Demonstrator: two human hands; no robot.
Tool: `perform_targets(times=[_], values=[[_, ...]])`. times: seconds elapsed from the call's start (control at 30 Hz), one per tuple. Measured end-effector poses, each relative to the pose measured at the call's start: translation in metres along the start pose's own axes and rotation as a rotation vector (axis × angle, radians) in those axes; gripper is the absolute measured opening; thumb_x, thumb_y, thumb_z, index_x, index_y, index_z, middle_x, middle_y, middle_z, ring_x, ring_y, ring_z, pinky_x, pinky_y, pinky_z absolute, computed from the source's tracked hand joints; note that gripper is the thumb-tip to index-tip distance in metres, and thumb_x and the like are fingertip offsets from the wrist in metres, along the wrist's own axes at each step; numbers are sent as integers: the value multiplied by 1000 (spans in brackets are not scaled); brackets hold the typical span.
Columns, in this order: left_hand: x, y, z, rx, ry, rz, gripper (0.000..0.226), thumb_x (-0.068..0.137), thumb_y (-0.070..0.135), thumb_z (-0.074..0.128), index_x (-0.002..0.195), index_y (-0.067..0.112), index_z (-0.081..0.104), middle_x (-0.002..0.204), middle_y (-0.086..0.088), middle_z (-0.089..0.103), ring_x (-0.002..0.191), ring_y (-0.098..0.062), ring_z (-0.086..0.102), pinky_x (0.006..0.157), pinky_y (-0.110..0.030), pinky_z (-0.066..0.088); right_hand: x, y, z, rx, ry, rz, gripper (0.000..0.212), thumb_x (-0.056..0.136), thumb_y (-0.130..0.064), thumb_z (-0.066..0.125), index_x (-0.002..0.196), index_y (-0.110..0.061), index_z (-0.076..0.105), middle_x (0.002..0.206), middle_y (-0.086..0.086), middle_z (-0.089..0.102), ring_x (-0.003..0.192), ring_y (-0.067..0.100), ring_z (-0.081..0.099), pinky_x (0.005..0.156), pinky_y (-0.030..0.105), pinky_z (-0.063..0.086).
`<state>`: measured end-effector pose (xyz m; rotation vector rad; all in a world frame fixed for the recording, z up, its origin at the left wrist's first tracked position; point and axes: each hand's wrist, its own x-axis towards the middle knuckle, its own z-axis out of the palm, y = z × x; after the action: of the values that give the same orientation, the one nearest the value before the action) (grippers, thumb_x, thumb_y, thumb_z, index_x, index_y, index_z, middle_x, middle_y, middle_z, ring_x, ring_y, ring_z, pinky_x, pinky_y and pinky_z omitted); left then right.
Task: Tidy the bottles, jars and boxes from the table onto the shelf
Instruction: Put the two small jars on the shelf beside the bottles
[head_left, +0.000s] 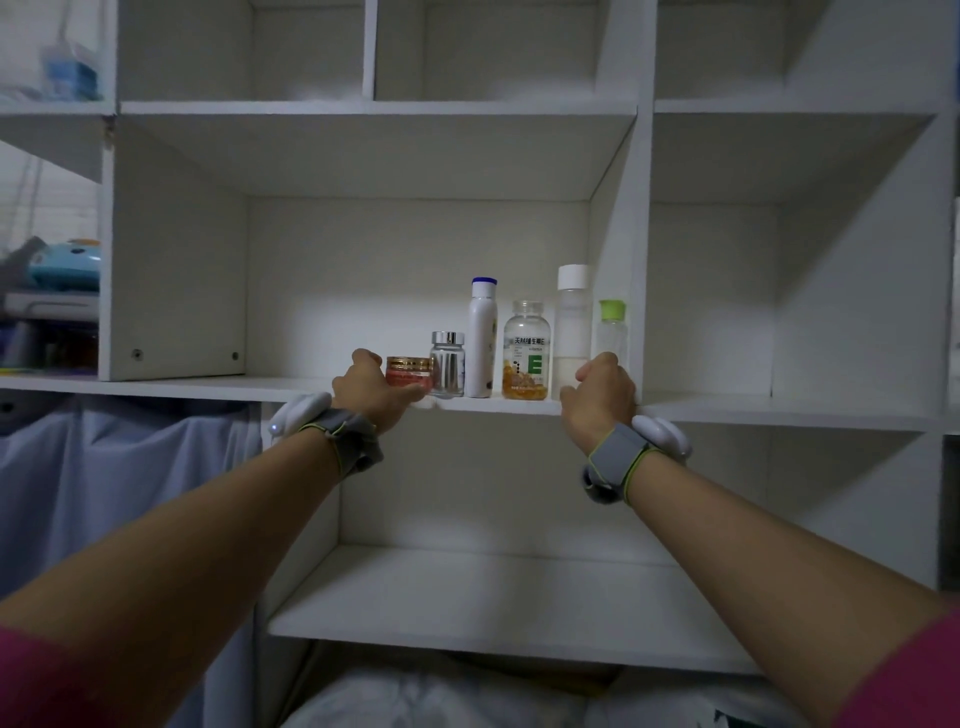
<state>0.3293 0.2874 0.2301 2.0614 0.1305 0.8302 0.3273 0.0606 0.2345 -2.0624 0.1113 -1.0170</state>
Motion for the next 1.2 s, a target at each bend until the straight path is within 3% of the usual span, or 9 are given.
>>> perform_targets(times=[0.1, 0.27, 0.4, 0.67, 0.83, 1.0, 1.2], values=[[-19, 12, -5, 78, 45, 21, 63, 77, 32, 76, 125, 9, 43, 122, -14, 58, 111, -32, 53, 95, -47, 47, -9, -3, -14, 3, -42, -4, 20, 90, -5, 55, 111, -5, 52, 119, 13, 56, 108, 33, 55, 82, 32, 41], [-48, 21, -10, 124, -68, 4, 53, 79, 24, 74, 122, 11, 44, 118, -11, 61, 104, -29, 59, 90, -41, 51, -24, -5, -40, -27, -147, -18, 14, 91, -9, 56, 103, -8, 62, 113, 12, 63, 105, 32, 58, 75, 26, 39], [-77, 29, -17, 148, -137, 26, 52, 79, 24, 75, 120, 8, 48, 117, -12, 61, 103, -29, 59, 83, -33, 48, -40, -5, -66, -2, -164, -19, 8, 89, -10, 58, 89, -15, 64, 109, 10, 66, 102, 33, 60, 78, 29, 45], [-128, 52, -33, 201, -323, 128, 36, 83, 24, 72, 113, 9, 58, 115, -10, 61, 104, -24, 58, 88, -35, 50, -72, -1, -113, 16, -194, -47, 24, 87, -11, 59, 67, -23, 52, 102, 10, 66, 94, 32, 61, 80, 35, 52], [-161, 66, -39, 228, -391, 175, 29, 84, 24, 70, 108, 11, 61, 115, -8, 62, 104, -22, 59, 93, -38, 50, -92, 6, -139, 27, -223, -71, 22, 85, -10, 62, 68, -22, 54, 100, 10, 65, 92, 33, 62, 83, 39, 54], [-198, 78, -39, 222, -458, 207, 23, 86, 23, 68, 105, 11, 63, 110, -7, 63, 92, -19, 58, 81, -33, 50, -109, 18, -161, 25, -265, -95, 24, 84, -13, 66, 66, -22, 54, 93, 11, 67, 84, 32, 65, 80, 43, 56], [-234, 76, -32, 239, -583, 196, 21, 88, 27, 65, 105, 15, 63, 112, -5, 64, 100, -20, 59, 93, -40, 51, -131, 42, -183, -37, -330, -96, 31, 84, -11, 65, 58, -22, 53, 88, 12, 70, 83, 33, 67, 79, 44, 57]])
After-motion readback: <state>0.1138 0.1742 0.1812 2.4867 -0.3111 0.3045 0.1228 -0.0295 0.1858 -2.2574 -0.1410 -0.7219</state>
